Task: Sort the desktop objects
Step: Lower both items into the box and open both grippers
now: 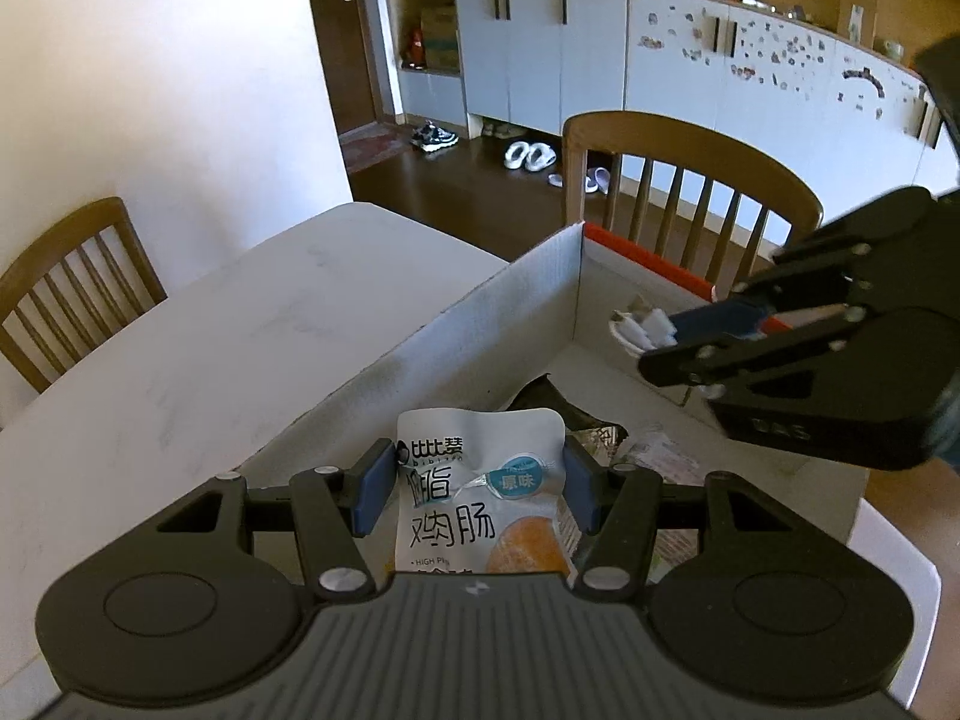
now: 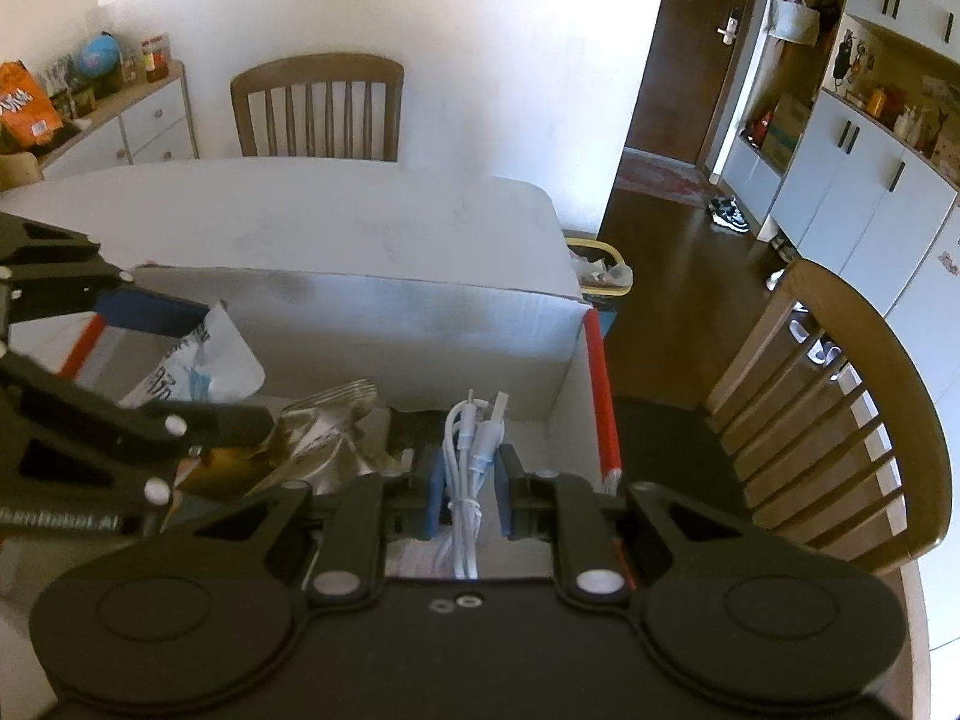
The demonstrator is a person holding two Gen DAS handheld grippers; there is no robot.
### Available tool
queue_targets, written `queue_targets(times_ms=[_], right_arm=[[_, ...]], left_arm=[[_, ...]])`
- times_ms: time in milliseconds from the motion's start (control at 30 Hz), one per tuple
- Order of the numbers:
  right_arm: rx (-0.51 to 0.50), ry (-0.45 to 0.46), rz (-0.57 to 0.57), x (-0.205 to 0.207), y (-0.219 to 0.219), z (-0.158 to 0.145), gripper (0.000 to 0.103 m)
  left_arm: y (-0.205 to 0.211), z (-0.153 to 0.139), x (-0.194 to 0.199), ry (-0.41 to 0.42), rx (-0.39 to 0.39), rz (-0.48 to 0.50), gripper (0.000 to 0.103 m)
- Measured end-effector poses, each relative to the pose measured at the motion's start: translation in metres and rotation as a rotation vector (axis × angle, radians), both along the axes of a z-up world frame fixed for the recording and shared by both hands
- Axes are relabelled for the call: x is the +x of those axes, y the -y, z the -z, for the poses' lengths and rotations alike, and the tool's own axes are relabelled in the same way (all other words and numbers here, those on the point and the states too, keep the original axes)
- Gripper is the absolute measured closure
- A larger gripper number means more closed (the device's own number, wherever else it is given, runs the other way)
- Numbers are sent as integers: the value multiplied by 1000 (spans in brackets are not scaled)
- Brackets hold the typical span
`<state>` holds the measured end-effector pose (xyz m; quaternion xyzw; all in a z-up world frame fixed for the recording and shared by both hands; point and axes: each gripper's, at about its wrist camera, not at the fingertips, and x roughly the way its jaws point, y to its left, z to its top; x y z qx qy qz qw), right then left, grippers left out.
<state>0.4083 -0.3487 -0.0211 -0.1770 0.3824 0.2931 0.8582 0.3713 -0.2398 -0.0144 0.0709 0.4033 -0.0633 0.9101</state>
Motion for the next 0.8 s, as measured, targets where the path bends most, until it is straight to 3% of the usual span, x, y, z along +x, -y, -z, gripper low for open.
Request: queue_targets(times_ms=[333, 567, 800], right_arm=[[-48, -75, -8, 29, -14, 28, 86], [-66, -130, -22, 33, -17, 39, 85], [-65, -148, -29, 32, -14, 45, 82]], left_arm=[[2, 22, 17, -64, 40, 13, 46], [1, 39, 35, -185, 49, 16, 46], [1, 41, 38, -211, 41, 22, 43]])
